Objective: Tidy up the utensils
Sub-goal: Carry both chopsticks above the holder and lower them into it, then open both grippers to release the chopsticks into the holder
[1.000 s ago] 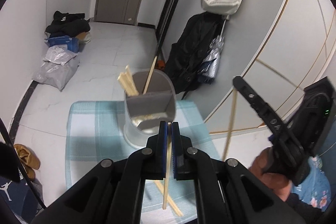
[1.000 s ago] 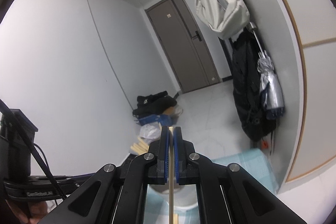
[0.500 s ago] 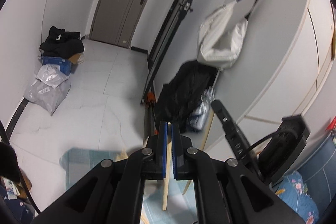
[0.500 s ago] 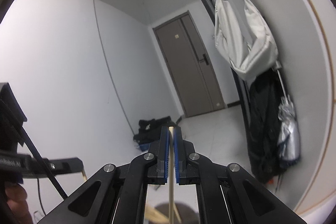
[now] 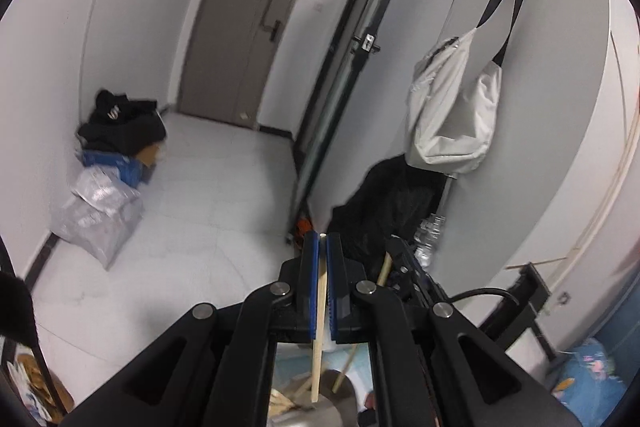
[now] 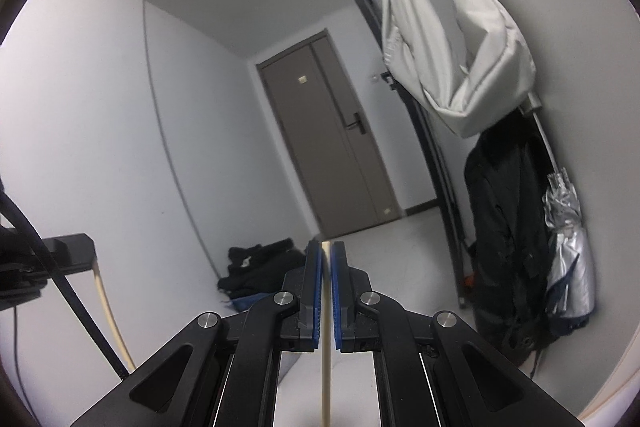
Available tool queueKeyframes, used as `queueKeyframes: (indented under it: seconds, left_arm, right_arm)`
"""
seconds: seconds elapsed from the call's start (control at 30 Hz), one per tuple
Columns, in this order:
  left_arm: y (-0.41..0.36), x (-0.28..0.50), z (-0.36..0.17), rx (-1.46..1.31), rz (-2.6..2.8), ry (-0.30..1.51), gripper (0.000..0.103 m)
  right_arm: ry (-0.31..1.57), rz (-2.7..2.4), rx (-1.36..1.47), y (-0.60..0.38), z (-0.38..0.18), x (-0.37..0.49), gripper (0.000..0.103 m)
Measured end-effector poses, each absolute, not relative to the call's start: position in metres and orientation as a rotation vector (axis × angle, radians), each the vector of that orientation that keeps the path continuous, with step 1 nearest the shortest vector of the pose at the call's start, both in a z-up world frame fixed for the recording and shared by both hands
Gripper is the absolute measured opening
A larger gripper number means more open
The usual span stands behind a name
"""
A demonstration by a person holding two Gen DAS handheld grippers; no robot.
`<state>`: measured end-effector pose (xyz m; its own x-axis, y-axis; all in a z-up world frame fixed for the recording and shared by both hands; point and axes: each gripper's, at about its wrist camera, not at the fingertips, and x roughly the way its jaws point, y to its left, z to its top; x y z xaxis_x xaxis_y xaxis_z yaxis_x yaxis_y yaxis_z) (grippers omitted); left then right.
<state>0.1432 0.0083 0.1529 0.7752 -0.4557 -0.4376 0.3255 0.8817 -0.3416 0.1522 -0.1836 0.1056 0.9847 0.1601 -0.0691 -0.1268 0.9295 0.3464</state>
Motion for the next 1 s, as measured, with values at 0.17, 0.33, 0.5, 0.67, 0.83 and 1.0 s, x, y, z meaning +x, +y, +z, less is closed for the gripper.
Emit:
queueKeyframes:
  seconds: [0.17,0.33,0.5,0.67,0.83,1.0]
  left_arm:
    - [0.002,0.140,0.136,-0.207,-0.444,0.528,0.000]
    - [0.001,0.134,0.131,-0.201,-0.467,0.497,0.000]
    - [-0.004,0.122,0.125,-0.185,-0.459,0.488,0.000]
    - [-0.004,0.121,0.117,-0.170,-0.432,0.500,0.000]
    - [-0.007,0.113,0.111,-0.165,-0.434,0.521,0.000]
    - [-0.007,0.105,0.103,-0.175,-0.444,0.577,0.001]
  right_arm:
    - [0.068,0.133,0.348,-0.180,0.093,0.152,0.004]
    - [0.017,0.131,0.302,-0.171,0.090,0.140,0.004]
    - [0.011,0.156,0.255,-0.161,0.086,0.130,0.004]
    - [0.035,0.199,0.232,-0.161,0.083,0.117,0.004]
    - [0.074,0.249,0.196,-0.166,0.079,0.101,0.004]
    - [0.118,0.339,0.153,-0.167,0.075,0.082,0.004]
